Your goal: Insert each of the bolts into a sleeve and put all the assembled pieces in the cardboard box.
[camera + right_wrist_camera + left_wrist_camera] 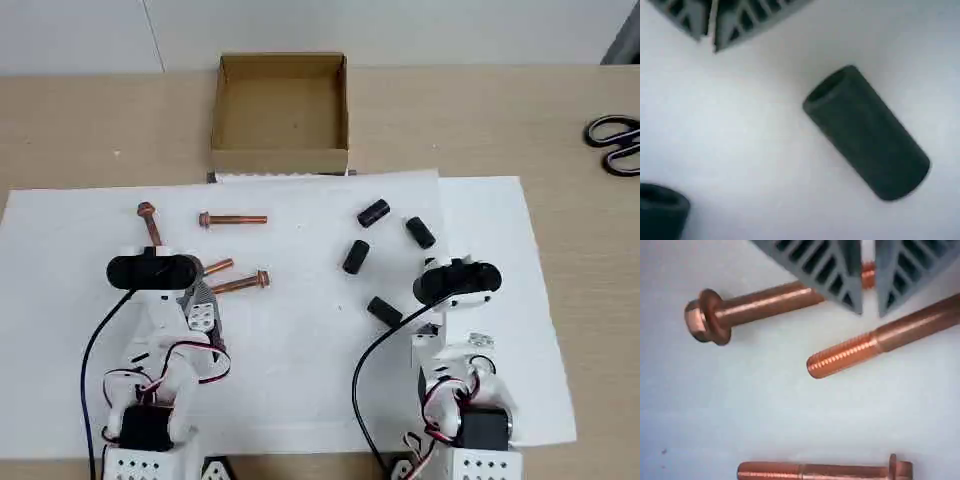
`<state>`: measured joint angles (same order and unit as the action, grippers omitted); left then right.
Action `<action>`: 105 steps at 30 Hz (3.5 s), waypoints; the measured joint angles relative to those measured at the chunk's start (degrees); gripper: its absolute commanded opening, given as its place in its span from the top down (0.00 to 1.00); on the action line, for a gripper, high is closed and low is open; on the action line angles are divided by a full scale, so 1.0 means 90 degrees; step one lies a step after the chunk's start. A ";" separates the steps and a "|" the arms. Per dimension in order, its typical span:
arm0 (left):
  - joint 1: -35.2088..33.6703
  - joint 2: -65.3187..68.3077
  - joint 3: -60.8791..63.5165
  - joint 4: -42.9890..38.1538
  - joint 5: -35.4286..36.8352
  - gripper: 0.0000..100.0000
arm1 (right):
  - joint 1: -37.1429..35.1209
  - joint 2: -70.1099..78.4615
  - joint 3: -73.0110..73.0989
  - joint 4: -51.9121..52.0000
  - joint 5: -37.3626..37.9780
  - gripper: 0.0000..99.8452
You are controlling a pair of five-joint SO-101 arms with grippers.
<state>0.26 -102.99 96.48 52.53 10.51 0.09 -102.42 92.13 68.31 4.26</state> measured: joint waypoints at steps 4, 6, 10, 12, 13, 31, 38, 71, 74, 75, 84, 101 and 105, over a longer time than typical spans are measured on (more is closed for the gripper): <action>0.0000 0.0000 0.0000 0.0000 0.0000 0.99 | 0.0000 0.0000 0.0000 0.0000 0.0000 1.00; 0.0000 0.0000 0.0000 0.0000 0.0000 0.99 | 0.0000 0.0000 0.0000 0.0000 0.0000 1.00; 0.0000 0.0000 0.0000 0.0000 0.0000 0.99 | 0.0000 0.0000 0.0000 0.0000 0.0000 1.00; 0.0000 0.0000 0.0000 0.0000 0.0000 0.99 | 0.0000 0.0000 0.0000 0.0000 0.0000 1.00; 0.0000 0.0000 0.0000 0.0000 0.0000 0.99 | 0.0000 0.0000 0.0000 0.0000 0.0000 1.00; 0.0000 0.0000 0.0000 0.0000 0.0000 0.99 | 0.0000 0.0000 0.0000 0.0000 0.0000 1.00; 0.0000 0.0000 0.0000 0.0000 0.0000 0.99 | 0.0000 0.0000 0.0000 0.0000 0.0000 1.00; 0.0000 0.0000 0.0000 0.0000 0.0000 0.99 | -0.0674 0.0000 0.0000 0.0000 -0.0010 1.00; 0.0000 0.0000 0.0000 0.0000 0.0000 0.99 | -0.0674 0.0000 0.0000 0.0000 0.0020 1.00; 0.0000 0.0000 0.0000 0.0000 0.0000 0.99 | -0.0674 0.0000 0.0000 0.0000 0.0068 1.00; 0.0371 0.0000 0.0000 0.0000 0.0000 0.99 | -0.0674 0.0000 0.0000 0.0000 0.0215 1.00; 0.1866 0.0000 0.0000 -0.0078 -0.0039 0.99 | -0.0674 0.0000 0.0000 -0.0127 0.0234 1.00; 0.1475 0.0000 -0.0283 -0.0117 -0.0029 0.99 | -0.0674 0.0020 -0.0156 -0.0469 0.0205 1.00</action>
<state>13.54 -102.99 93.93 51.47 10.24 -5.98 -102.24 90.73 64.09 6.11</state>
